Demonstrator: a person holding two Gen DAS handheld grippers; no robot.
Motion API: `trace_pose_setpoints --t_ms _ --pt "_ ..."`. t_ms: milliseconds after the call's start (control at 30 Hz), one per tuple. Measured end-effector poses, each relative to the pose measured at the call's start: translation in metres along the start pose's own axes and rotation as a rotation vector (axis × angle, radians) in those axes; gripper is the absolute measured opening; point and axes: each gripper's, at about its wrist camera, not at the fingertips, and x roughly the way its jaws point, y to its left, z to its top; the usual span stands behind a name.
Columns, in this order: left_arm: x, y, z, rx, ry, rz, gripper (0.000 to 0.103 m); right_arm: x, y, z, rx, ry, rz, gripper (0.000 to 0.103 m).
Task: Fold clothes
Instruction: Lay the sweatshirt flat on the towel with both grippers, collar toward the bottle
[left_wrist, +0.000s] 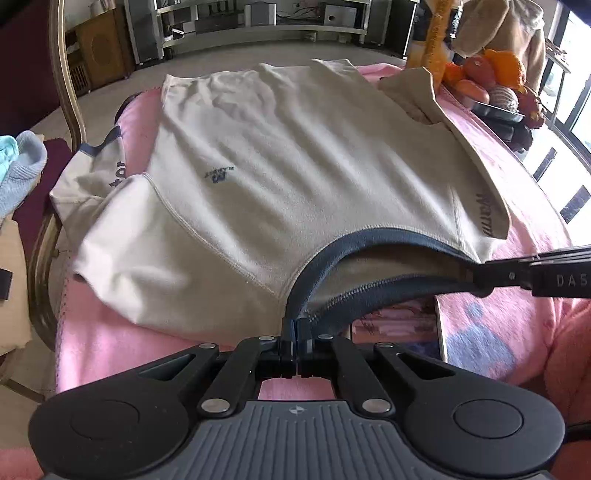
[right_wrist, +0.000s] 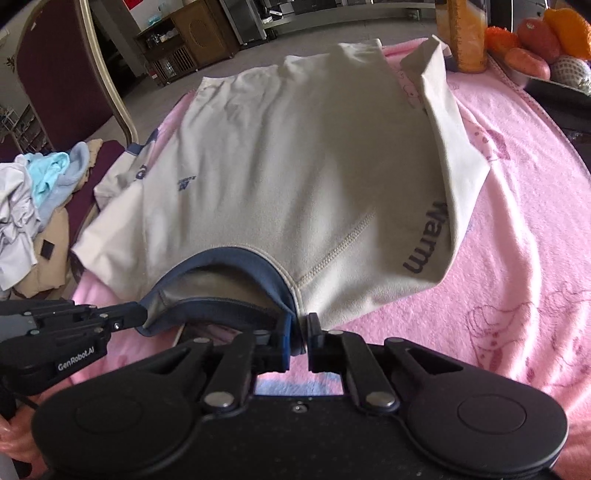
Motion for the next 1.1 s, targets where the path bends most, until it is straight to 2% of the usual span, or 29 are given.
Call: trace_pose_setpoints --t_ms 100,167,233,267,333,400,467,567,667,767,800,867,933,967,1033,1100 --pt "0.013 -0.001 -0.002 0.010 0.038 0.027 0.001 -0.003 0.004 -0.002 -0.011 0.007 -0.011 0.008" --pt "0.024 0.000 -0.004 0.015 0.067 0.046 0.008 -0.006 0.006 -0.003 -0.019 0.011 -0.019 0.010" --pt "0.017 0.005 -0.004 0.011 0.062 0.036 0.015 -0.009 0.007 -0.003 -0.022 0.010 -0.023 0.014" --pt "0.013 0.007 -0.003 0.008 0.058 0.031 0.018 -0.013 0.005 -0.001 -0.013 -0.003 -0.017 0.020" --pt "-0.002 0.016 0.002 -0.007 0.010 0.023 0.019 -0.022 -0.001 0.002 0.006 -0.030 -0.005 0.027" --pt "-0.007 0.028 0.010 -0.041 -0.034 0.057 0.020 -0.032 -0.012 0.010 0.050 -0.087 -0.021 0.026" --pt "-0.002 0.041 0.020 -0.079 -0.056 0.113 0.019 -0.036 -0.025 0.023 0.107 -0.141 -0.044 0.010" --pt "0.024 0.060 0.035 -0.129 -0.065 0.219 0.015 -0.022 -0.044 0.044 0.180 -0.177 -0.026 0.009" --pt "0.047 0.078 0.044 -0.176 -0.052 0.323 0.013 0.006 -0.061 0.064 0.238 -0.178 -0.010 0.010" --pt "0.065 0.094 0.045 -0.225 0.012 0.439 0.008 0.024 -0.083 0.069 0.345 -0.174 -0.121 0.010" --pt "0.070 0.098 0.044 -0.235 0.043 0.469 0.008 0.029 -0.089 0.070 0.374 -0.170 -0.185 0.009" --pt "0.070 0.096 0.041 -0.204 0.072 0.547 0.010 0.034 -0.101 0.064 0.396 -0.140 -0.353 0.001" --pt "0.070 0.095 0.037 -0.180 0.089 0.600 0.010 0.030 -0.112 0.058 0.442 -0.135 -0.352 0.000" --pt "0.069 0.094 0.036 -0.168 0.095 0.612 0.010 0.029 -0.112 0.057 0.428 -0.125 -0.386 0.000" --pt "0.065 0.093 0.034 -0.161 0.097 0.602 0.009 0.027 -0.114 0.054 0.413 -0.114 -0.415 0.000" --pt "0.058 0.092 0.033 -0.168 0.099 0.581 0.010 0.024 -0.117 0.055 0.421 -0.100 -0.390 0.000"
